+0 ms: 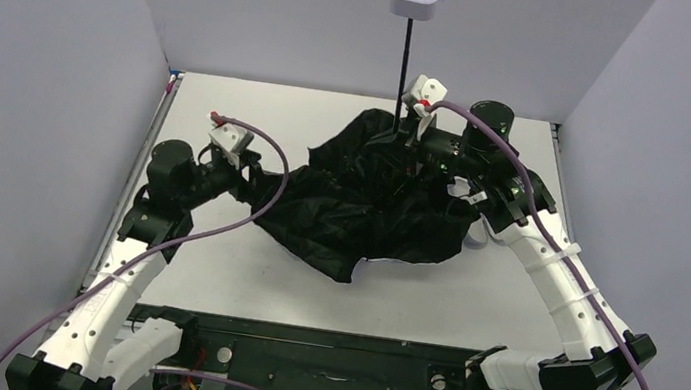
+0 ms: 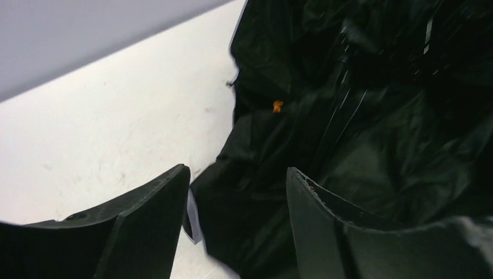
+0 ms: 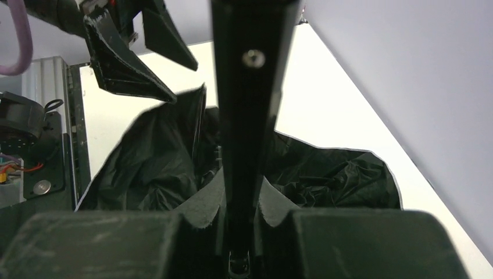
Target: Open the umbrella
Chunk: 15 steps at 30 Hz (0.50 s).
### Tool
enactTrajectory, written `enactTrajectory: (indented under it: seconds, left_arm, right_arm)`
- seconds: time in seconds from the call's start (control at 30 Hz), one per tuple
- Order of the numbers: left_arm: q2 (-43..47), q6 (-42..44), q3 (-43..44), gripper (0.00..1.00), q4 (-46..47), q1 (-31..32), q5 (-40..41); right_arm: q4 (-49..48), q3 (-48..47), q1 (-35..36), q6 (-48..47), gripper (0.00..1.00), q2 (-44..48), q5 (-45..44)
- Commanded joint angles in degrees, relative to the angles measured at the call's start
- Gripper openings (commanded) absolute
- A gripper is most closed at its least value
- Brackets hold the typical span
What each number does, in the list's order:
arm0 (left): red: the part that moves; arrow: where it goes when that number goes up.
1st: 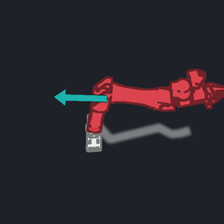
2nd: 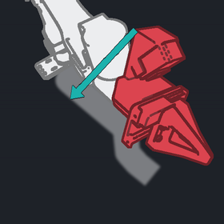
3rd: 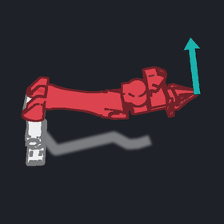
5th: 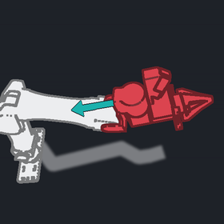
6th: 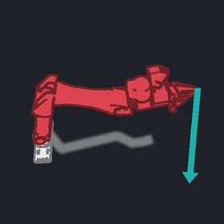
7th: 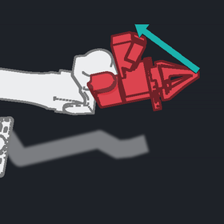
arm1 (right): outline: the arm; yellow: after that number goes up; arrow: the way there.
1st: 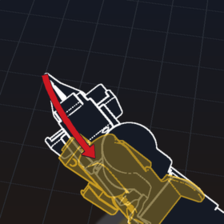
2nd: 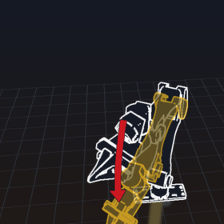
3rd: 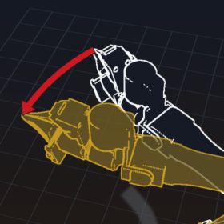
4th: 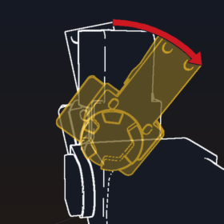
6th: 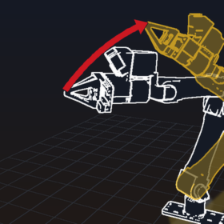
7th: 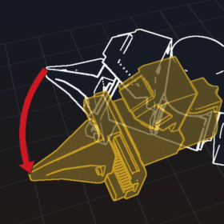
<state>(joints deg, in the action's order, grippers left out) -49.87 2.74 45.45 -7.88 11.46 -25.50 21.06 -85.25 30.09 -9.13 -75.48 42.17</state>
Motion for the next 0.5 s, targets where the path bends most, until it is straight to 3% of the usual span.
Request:
enactTrajectory:
  seconds: [0.0,0.1,0.2,0.33,0.47]
  left_arm:
    - [-1.4,-2.2,7.7,0.65,8.9,0.1,-8.1]
    - [-3.3,-3.6,11.1,0.72,13.3,0.5,-11.3]
    - [-5.2,-1.4,13.1,0.72,14.6,4.1,-12.0]
    - [-8.2,1.3,13.7,0.68,16.2,10.0,-11.2]
    - [-10.4,3.3,12.9,0.56,19.5,17.3,-10.3]
  right_arm:
    - [-7.2,-0.6,1.9,-0.5,0.00,1.7,-0.6]
    - [-7.5,-0.5,3.6,-0.9,0.00,1.6,-3.1]
    - [-9.7,0.0,4.8,0.2,0.00,1.5,-6.3]
    - [-12.3,0.0,6.7,2.5,0.00,0.7,-11.2]
    - [-14.0,-0.3,7.3,5.9,0.00,-0.2,-15.9]
